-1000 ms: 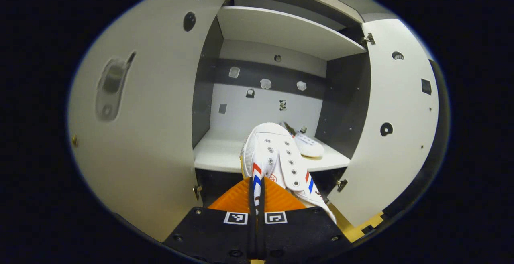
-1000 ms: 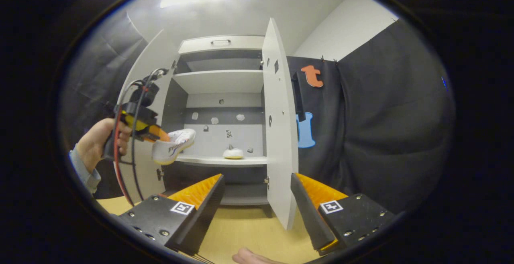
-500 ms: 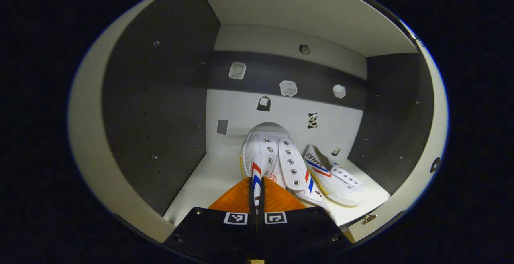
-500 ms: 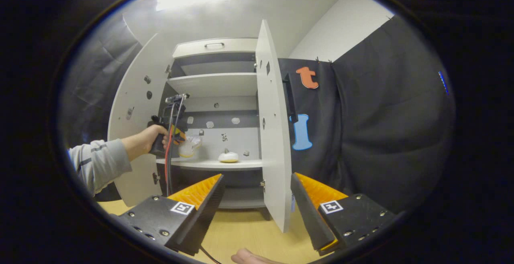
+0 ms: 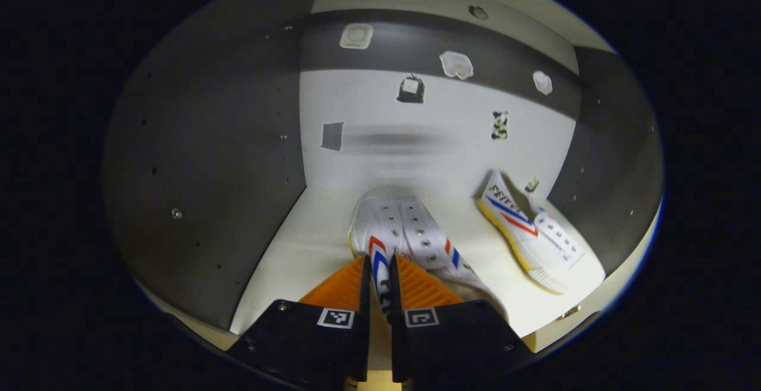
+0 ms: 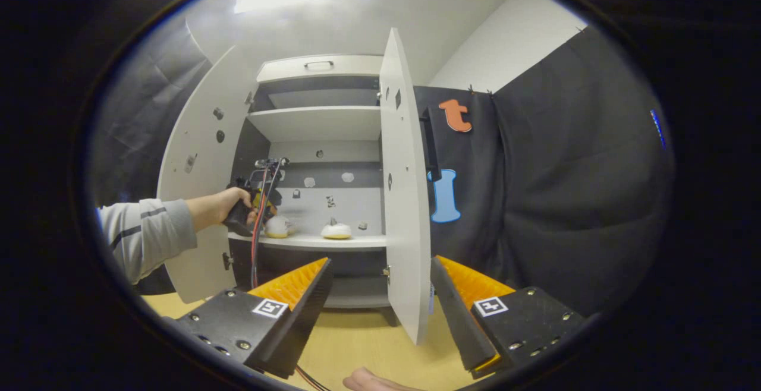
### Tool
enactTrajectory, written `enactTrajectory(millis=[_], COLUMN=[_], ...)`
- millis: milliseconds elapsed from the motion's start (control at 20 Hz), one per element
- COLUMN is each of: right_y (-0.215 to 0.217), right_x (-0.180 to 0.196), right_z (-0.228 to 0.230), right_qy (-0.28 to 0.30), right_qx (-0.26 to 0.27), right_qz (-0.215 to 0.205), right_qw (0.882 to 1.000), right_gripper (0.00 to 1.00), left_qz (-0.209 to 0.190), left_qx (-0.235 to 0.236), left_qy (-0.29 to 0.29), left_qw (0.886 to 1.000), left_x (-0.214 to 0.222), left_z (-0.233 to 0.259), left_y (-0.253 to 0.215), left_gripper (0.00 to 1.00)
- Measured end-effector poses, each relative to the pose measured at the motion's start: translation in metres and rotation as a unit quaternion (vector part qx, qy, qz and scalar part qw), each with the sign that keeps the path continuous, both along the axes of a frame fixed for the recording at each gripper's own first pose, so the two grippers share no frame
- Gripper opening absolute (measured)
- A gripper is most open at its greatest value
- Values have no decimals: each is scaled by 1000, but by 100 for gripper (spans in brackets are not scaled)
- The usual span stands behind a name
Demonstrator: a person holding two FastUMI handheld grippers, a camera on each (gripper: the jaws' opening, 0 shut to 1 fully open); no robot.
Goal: Grab one shoe with the right hand and put it into the shoe cabinet, grab the other shoe with the left hand and put it into the shoe cabinet; then close the right door with the right hand and the left door with the left hand.
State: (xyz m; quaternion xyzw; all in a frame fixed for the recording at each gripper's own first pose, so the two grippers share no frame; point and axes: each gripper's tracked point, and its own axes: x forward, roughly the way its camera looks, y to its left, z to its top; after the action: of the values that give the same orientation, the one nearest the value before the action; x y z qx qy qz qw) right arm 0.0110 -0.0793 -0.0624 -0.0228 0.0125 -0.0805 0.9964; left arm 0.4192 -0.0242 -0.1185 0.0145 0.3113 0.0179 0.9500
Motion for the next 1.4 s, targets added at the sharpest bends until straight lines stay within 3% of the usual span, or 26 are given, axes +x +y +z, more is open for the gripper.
enactTrajectory(millis=[100, 150, 300, 350, 600, 750, 900, 1150, 1400], right_y=[-3, -4, -14, -20, -33, -54, -81, -131, -169], right_x=[-4, -6, -12, -14, -25, -28, -25, -10, 32], right_z=[9, 12, 17, 14, 15, 11, 8, 27, 58], right_qy=[-9, -12, -12, -4, 10, 17, 27, 41, 69], right_qx=[-1, -1, 8, 13, 11, 11, 3, -24, -55], right_qz=[-7, -8, -27, -41, -58, -74, -88, -96, -77], right_qw=[1000, 1000, 1000, 999, 998, 997, 996, 994, 993], right_gripper=[98, 98, 98, 98, 97, 98, 97, 98, 98], left_qz=[-8, -9, -15, -16, -61, -68, -69, -81, -86], left_qx=[24, 27, 50, 57, 32, 48, 34, -12, -33], left_qy=[-54, -62, -76, -97, -189, -221, -243, -255, -242], left_qw=[998, 998, 996, 993, 980, 972, 967, 963, 966], left_x=[-1, -11, -51, -67, -155, -212, -268, -343, -400], left_z=[29, 38, 57, 70, 124, 141, 147, 127, 92], left_y=[-2, -7, -13, -15, -40, -32, -20, 3, 27], left_gripper=[23, 34, 91, 99, 98, 98, 98, 98, 98])
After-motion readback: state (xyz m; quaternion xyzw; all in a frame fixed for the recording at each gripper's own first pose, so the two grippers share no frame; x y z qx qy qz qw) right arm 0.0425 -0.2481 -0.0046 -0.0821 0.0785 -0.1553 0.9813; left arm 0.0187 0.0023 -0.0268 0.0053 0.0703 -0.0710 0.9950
